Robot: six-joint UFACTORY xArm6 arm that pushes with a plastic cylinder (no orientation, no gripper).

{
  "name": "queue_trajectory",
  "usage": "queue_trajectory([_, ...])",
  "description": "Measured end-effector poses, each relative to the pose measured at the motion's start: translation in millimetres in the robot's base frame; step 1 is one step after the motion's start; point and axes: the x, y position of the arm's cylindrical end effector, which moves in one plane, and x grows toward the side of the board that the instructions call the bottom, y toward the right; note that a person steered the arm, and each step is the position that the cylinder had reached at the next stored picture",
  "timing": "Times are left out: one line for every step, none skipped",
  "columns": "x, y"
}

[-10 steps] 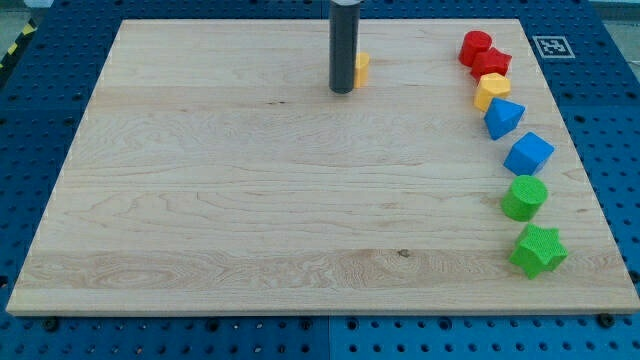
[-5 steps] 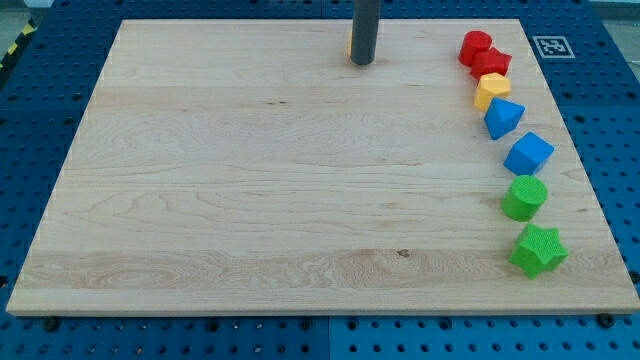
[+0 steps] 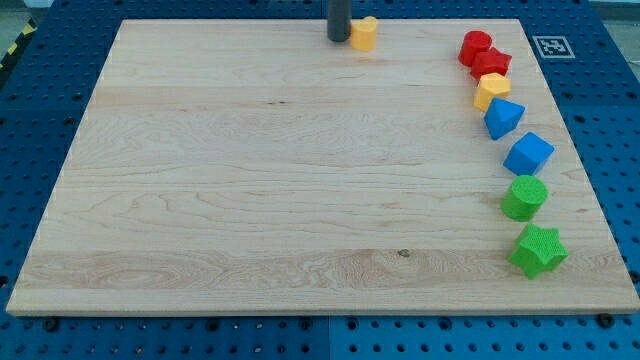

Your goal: Push the yellow heart to the top right side of the board

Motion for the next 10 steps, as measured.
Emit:
queue_trajectory([-0.2, 23.2])
queue_trajectory([0.1, 42.4])
queue_trajectory([15.7, 42.3])
queue_trajectory([18.2, 47.7])
queue_trajectory([18.4, 60.7])
queue_trajectory([18.4, 78.6])
queue_trajectory([18.4, 93.0])
queue_trajectory([22.7, 95.6])
queue_trajectory([37.6, 102.7])
queue_trajectory([39.5, 130.1])
